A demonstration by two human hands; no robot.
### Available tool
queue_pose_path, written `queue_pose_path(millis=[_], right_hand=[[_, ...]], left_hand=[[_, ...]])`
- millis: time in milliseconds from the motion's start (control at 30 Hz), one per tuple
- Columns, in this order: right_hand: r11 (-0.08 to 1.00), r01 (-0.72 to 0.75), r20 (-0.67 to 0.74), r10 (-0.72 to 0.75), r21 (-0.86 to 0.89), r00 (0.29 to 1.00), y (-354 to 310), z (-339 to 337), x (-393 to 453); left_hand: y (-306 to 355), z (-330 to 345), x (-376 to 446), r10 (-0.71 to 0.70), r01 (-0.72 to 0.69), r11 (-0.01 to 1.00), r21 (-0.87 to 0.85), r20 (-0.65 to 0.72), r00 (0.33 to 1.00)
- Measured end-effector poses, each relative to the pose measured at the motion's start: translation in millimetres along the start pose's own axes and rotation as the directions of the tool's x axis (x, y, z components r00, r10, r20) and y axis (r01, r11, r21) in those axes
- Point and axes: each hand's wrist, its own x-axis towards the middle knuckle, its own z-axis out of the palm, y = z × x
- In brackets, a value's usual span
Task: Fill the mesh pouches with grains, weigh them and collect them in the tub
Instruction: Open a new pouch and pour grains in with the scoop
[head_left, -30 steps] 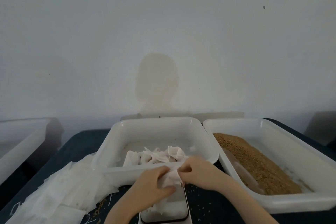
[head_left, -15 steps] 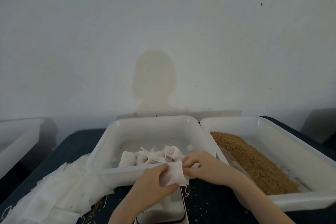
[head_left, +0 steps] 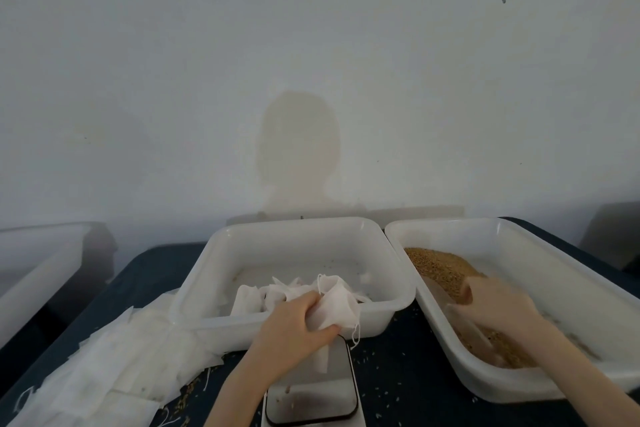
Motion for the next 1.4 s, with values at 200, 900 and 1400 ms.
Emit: queue_pose_path(millis=[200,900,1400], right_hand=[[0.999,0.031,0.163,-0.034,0.023,0.986,9,22,6],[0.909,-0.077,0.063,0.056,0.409,0.996,13,19,64],[0.763,-0.019,-0.162,0.161,0.646,0.974,14,-6,35]], left_hand=[[8,10,6,0.005,-0.006,1.0,0.021,0.023,1.0],[6,24,13,0.029,-0.031,0.998,0.049,0.054,0.998],[15,15,6,0.014,-0.015,1.0,0.021,0.026,1.0]])
